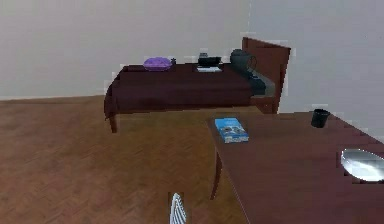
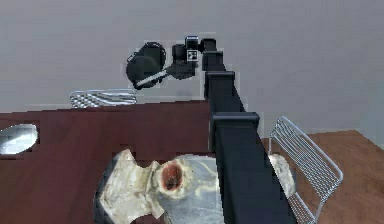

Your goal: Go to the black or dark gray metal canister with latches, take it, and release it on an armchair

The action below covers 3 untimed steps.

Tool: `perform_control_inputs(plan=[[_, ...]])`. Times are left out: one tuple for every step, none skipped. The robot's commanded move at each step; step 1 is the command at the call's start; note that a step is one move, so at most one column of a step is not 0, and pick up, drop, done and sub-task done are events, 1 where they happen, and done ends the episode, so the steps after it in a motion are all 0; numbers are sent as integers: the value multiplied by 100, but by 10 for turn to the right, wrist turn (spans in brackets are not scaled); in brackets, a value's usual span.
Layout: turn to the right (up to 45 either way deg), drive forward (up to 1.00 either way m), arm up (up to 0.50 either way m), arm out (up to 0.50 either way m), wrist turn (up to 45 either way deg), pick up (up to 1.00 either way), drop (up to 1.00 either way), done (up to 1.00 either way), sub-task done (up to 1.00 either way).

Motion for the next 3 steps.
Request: perform_control_inputs(plan=[[0,0,0,0,-450,0,0,0,0],[0,0,0,0,-420,0,0,0,0],[0,0,0,-48,0,0,0,0,0]])
